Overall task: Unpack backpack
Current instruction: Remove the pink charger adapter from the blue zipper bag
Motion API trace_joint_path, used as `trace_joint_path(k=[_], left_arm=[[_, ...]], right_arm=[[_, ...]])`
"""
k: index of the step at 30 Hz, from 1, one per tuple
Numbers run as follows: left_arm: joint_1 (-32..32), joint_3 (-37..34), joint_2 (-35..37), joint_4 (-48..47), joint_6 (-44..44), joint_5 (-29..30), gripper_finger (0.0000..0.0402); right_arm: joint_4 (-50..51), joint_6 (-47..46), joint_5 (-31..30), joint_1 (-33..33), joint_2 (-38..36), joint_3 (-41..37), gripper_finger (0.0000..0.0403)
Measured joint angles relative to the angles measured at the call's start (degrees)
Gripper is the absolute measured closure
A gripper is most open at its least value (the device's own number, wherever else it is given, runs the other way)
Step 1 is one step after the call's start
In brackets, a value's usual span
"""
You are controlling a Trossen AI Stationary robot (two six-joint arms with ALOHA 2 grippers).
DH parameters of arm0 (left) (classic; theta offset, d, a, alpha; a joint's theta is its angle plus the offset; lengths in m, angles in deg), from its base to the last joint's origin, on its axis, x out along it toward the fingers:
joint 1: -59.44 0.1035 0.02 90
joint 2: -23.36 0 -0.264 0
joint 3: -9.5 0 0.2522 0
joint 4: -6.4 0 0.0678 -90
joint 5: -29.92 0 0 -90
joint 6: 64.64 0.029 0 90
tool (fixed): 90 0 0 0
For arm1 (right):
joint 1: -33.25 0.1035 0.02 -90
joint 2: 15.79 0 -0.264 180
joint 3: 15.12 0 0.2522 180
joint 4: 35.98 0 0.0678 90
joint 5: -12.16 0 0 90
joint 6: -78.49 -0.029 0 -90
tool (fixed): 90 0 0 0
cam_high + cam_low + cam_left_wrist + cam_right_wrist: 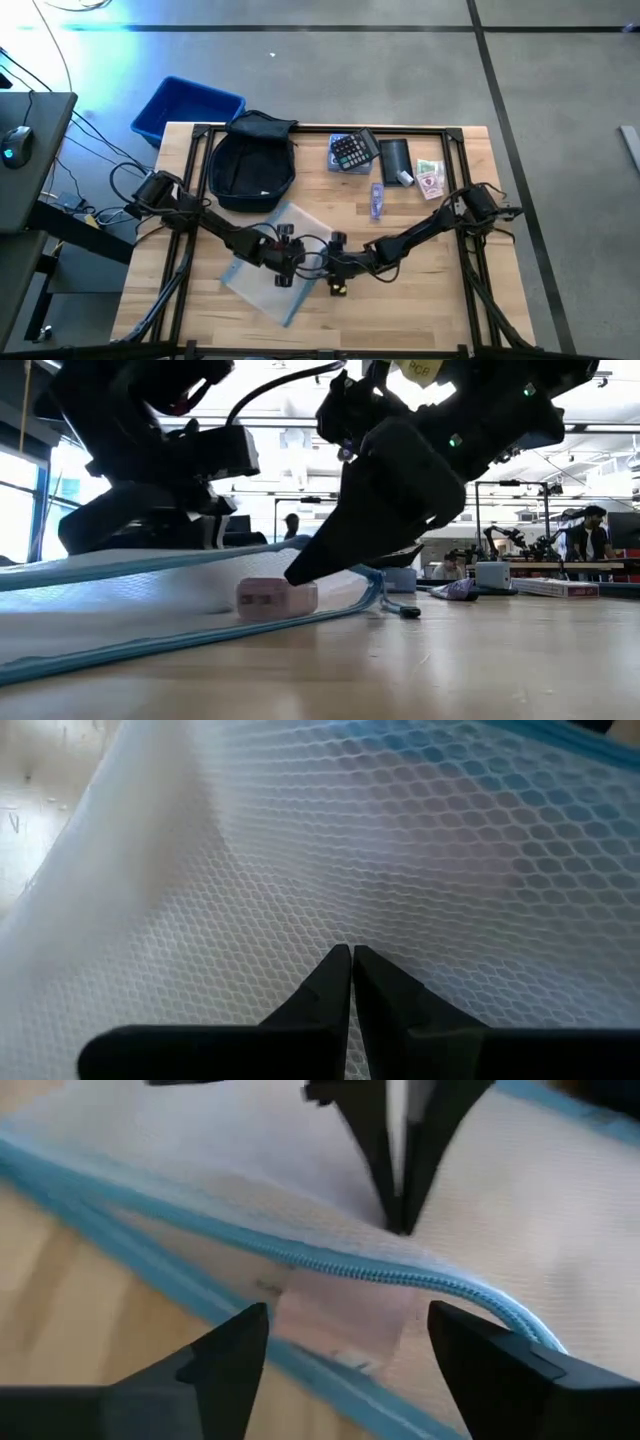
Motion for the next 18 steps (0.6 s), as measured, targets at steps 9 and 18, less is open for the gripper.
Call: trace_joint_path(k=[9,18], left_arm=[[0.02,-0.07,-0.37,4.34,2.14,-0.2,0.0402],[0.09,-0.06,-0.37,3.71,2.54,-0.18,0.0402]], right_arm=[[-4.62,-1.88,4.72,-1.64,2.68,0.0,0.0133],[-4.06,-6.53,7.76,-2.91,3.74,0.02,0.0164]])
